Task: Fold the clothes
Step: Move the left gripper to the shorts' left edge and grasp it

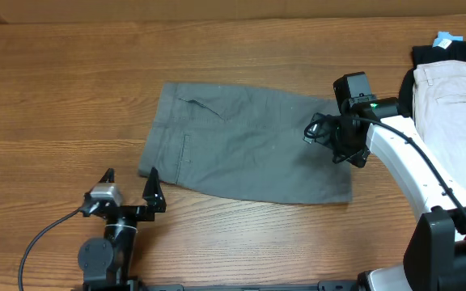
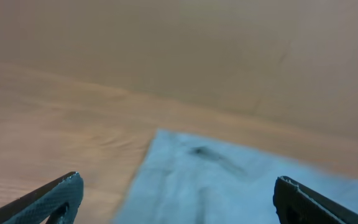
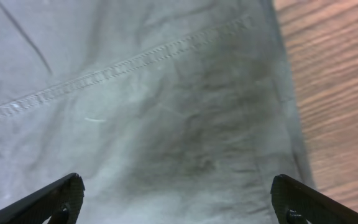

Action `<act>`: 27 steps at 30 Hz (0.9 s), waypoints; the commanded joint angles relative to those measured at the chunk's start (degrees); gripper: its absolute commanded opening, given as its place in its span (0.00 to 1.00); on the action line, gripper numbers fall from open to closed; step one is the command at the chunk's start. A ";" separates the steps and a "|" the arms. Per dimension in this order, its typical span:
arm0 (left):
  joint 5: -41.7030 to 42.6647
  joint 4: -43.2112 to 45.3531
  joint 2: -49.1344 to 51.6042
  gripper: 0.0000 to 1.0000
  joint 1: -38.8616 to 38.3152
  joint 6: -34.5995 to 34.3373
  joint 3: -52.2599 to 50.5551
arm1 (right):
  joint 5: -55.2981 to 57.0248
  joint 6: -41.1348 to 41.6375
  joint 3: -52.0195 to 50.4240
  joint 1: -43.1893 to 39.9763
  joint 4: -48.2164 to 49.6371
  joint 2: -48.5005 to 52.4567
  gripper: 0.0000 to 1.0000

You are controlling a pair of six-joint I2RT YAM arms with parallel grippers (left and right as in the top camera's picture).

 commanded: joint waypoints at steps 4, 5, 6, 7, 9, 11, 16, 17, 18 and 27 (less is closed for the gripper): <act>18.21 12.37 -0.11 1.00 -0.28 -10.71 0.48 | -1.46 0.50 1.62 -0.20 1.60 -0.44 1.00; 18.27 12.00 -0.09 1.00 -0.28 -10.69 1.38 | -1.46 0.50 1.62 -0.20 1.79 -0.44 1.00; 18.12 10.14 0.24 1.00 -0.28 -10.60 3.78 | -1.46 0.52 1.62 -0.20 2.43 -0.44 1.00; 18.08 9.16 0.70 1.00 -0.24 -9.99 5.16 | -1.46 0.61 1.62 -0.22 2.64 -0.44 1.00; 18.21 7.02 2.75 1.00 -0.24 -7.56 8.85 | -1.49 1.16 1.62 -0.20 3.04 -0.44 1.00; 18.86 4.15 5.90 1.00 -0.24 -4.46 12.96 | -1.46 1.14 1.62 -0.20 3.41 -0.44 1.00; 20.22 -14.73 23.32 1.00 -0.24 6.40 30.53 | -1.86 1.14 1.62 -0.20 3.67 -0.44 1.00; 20.00 -18.03 26.97 1.00 -0.24 7.43 33.73 | -1.86 1.14 1.62 -0.20 3.85 -0.44 1.00; 20.02 -21.05 30.18 1.00 -0.24 8.70 36.59 | -1.86 1.14 1.62 -0.22 3.91 -0.44 1.00; 15.69 -58.05 66.31 1.00 -0.22 23.04 68.24 | -2.69 1.11 1.62 -0.20 3.28 -0.44 1.00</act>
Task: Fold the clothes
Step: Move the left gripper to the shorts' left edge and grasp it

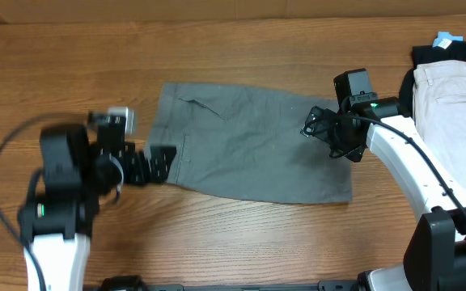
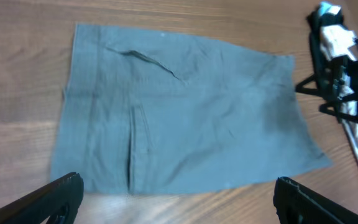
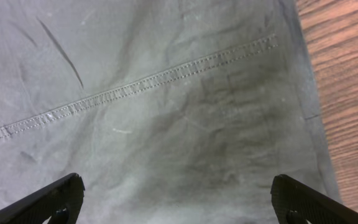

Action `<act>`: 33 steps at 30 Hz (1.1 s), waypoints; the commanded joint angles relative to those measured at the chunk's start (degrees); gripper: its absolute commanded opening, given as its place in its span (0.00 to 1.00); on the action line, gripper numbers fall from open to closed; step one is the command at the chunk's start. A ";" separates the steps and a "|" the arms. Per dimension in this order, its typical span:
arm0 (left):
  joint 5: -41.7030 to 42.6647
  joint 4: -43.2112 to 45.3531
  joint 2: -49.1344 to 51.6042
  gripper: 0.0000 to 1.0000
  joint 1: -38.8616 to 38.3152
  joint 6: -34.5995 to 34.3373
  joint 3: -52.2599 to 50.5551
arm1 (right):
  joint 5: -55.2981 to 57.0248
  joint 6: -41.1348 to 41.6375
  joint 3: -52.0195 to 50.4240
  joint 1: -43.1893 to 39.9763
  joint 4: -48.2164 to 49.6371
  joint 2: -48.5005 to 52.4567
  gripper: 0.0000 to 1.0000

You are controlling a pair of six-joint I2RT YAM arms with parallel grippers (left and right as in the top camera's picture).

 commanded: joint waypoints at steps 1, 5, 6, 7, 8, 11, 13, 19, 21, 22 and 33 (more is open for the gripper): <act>-4.09 -9.90 14.08 1.00 -0.13 7.76 11.89 | -2.40 0.24 1.44 -0.20 -1.62 -0.44 1.00; -9.53 -10.69 24.15 1.00 -0.11 7.52 14.78 | -6.99 0.24 1.40 -0.20 -2.67 -0.44 1.00; -10.12 -11.19 26.14 1.00 -0.11 7.56 14.78 | -7.76 0.24 1.40 -0.20 -2.69 -0.44 1.00; -11.08 -11.85 28.39 1.00 -0.11 7.54 14.78 | -8.09 0.24 1.40 -0.20 -2.71 -0.44 1.00; -11.61 -12.15 30.14 1.00 -0.11 7.52 14.78 | -8.09 0.24 1.40 -0.20 -2.78 -0.44 1.00; -15.41 -12.02 34.71 1.00 0.44 5.35 14.78 | -8.07 0.22 1.40 -0.20 -3.17 -0.44 1.00; -20.11 -11.08 36.76 1.00 1.16 1.16 14.78 | -8.07 0.22 1.40 -0.20 -3.52 -0.44 1.00; -20.79 -9.57 43.47 1.00 1.79 -5.22 14.75 | -8.07 0.22 1.40 -0.20 -3.48 -0.44 1.00; -20.50 -9.60 45.33 1.00 1.75 -5.38 14.75 | -8.07 0.22 1.40 -0.20 -3.13 -0.44 1.00; -19.58 -9.46 46.23 1.00 1.75 -5.33 14.75 | -8.04 0.22 1.40 -0.20 -2.99 -0.44 1.00; -14.97 -8.59 53.55 1.00 1.77 -2.75 14.75 | -7.85 -0.02 1.38 -0.20 -2.45 -0.44 1.00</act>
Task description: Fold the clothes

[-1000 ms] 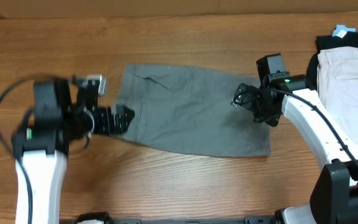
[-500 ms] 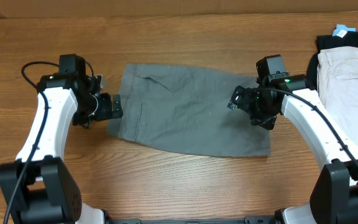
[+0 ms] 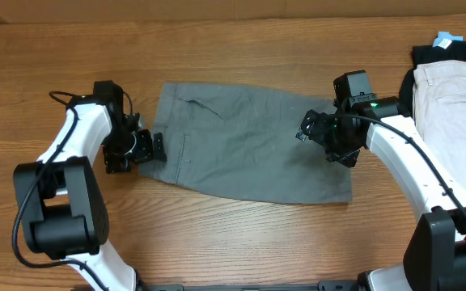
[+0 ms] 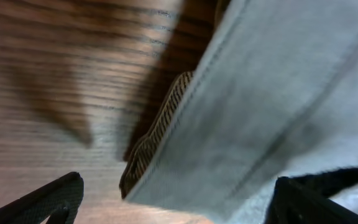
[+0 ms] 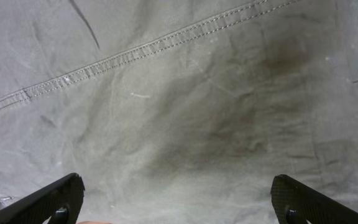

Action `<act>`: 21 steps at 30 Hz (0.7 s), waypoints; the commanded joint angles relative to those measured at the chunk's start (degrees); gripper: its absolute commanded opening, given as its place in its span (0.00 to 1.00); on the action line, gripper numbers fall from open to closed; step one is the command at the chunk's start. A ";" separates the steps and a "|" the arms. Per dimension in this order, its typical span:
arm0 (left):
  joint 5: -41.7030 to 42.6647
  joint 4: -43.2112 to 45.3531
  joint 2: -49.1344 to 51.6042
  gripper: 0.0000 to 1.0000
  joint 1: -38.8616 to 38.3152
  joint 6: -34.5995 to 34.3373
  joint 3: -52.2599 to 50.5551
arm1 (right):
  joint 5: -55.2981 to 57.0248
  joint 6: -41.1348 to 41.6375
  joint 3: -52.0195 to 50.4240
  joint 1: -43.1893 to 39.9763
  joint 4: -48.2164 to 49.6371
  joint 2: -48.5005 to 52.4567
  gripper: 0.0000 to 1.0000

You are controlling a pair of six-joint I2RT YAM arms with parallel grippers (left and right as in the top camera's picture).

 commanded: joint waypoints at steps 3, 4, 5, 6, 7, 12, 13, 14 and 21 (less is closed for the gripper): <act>1.46 1.60 1.57 0.98 0.15 0.48 0.76 | -0.24 -0.02 1.22 -0.20 0.31 -0.48 1.00; 1.51 1.79 1.60 0.91 0.13 0.48 0.76 | -0.24 -0.02 1.22 -0.22 0.33 -0.48 1.00; 1.51 1.99 1.75 0.81 0.09 0.48 0.76 | -0.24 0.00 1.22 -0.20 0.37 -0.48 1.00; 1.53 2.05 1.75 0.65 0.07 0.48 0.76 | -0.24 -0.02 1.22 -0.20 0.44 -0.48 1.00; 1.53 2.19 1.75 0.48 0.02 0.46 0.76 | -0.26 0.00 1.22 -0.20 0.46 -0.48 1.00; 1.49 2.23 1.75 0.04 0.04 0.48 0.76 | -0.26 0.00 1.22 -0.20 0.48 -0.48 1.00; 1.49 2.23 1.75 0.04 0.02 0.48 0.76 | -0.26 0.00 1.22 -0.20 0.46 -0.48 1.00; 1.49 2.25 1.75 0.04 0.02 0.48 0.76 | -0.26 0.00 1.22 -0.20 0.46 -0.48 1.00; 1.46 -1.73 1.66 0.04 0.02 -0.24 3.65 | 0.35 0.00 1.22 -0.22 0.07 -0.48 1.00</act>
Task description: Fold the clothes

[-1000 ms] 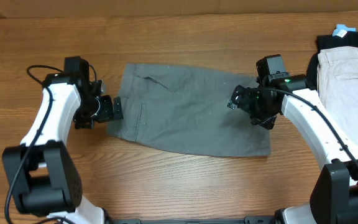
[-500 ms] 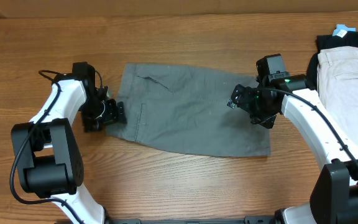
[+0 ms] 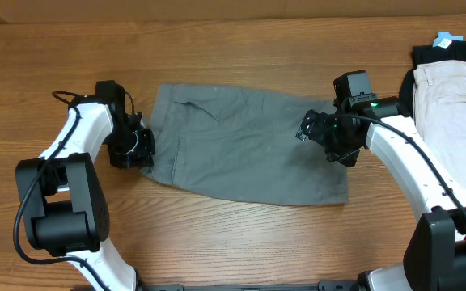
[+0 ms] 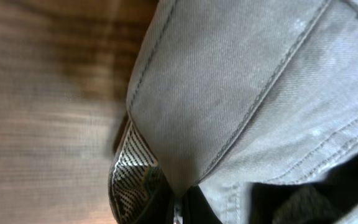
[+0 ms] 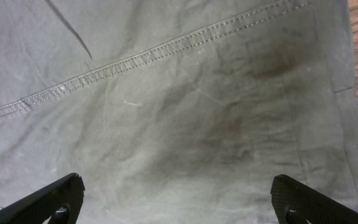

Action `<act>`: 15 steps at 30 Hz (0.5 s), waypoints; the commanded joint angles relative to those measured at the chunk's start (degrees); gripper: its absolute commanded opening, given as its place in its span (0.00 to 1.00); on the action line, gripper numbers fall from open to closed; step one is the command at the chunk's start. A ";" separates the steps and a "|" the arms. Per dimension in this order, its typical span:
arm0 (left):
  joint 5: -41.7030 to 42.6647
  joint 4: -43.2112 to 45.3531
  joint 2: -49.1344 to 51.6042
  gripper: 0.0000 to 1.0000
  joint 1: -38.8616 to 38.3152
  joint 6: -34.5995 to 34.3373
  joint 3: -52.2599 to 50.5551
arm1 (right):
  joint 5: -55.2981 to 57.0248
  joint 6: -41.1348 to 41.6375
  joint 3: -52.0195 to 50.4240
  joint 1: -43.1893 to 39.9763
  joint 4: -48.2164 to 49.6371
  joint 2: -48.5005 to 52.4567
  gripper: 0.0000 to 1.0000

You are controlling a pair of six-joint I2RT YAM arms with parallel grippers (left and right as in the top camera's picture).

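Note:
Grey shorts (image 3: 245, 145) lie spread flat on the wooden table (image 3: 241, 234), waistband to the left. My left gripper (image 3: 141, 150) sits at that left edge. In the left wrist view it (image 4: 176, 211) is shut on the waistband (image 4: 229, 93), whose striped lining (image 4: 129, 171) shows beside the jaws. My right gripper (image 3: 322, 139) hangs over the right part of the shorts. In the right wrist view it (image 5: 179, 202) is open above the grey cloth, with a stitched seam (image 5: 148, 59) running across and nothing between the fingers.
A pile of clothes lies at the back right: beige trousers (image 3: 453, 93) on a black garment (image 3: 447, 53) with a blue tag. A cardboard wall (image 3: 217, 8) runs along the table's far edge.
My left gripper, open at the waistband edge before, is now shut on it. The shorts have shifted slightly to the left. The right gripper has stayed open over the right part.
My left gripper stood open near the table's front edge, left of the shorts. Then it was high above the table by their left side, then open at the waistband, and now it is shut on it. The right gripper stayed open over the shorts' right part throughout.

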 commanded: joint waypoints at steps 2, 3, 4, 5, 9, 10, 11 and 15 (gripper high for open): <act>0.00 -4.15 0.17 0.04 0.07 -1.44 4.85 | 2.78 0.00 1.22 -0.22 -0.07 -0.48 1.00; -0.39 -6.08 -0.55 0.04 0.04 -3.34 6.62 | 5.20 0.00 1.25 -0.28 -0.72 -0.48 1.00; -0.68 -7.26 -1.14 0.04 0.04 -4.76 7.74 | 6.67 0.04 1.25 -0.44 -1.53 -0.48 1.00; -1.11 -8.22 -1.86 0.04 0.07 -6.49 8.74 | 7.78 0.04 1.25 -0.66 -2.45 -0.48 1.00; -1.46 -10.01 -4.76 0.04 0.04 -9.46 10.95 | 10.71 0.26 1.22 -2.23 -5.97 -0.48 1.00; -1.46 -10.03 -5.55 0.04 0.04 -9.46 11.02 | 10.71 0.24 1.22 -2.56 -6.51 -0.48 1.00; -1.49 -10.10 -6.45 0.04 0.04 -9.44 11.02 | 10.71 0.26 1.16 -3.04 -7.30 -0.48 1.00; -1.46 -10.86 -7.69 0.04 0.04 -9.40 10.97 | 10.64 0.26 -0.33 -3.54 -8.94 -0.48 1.00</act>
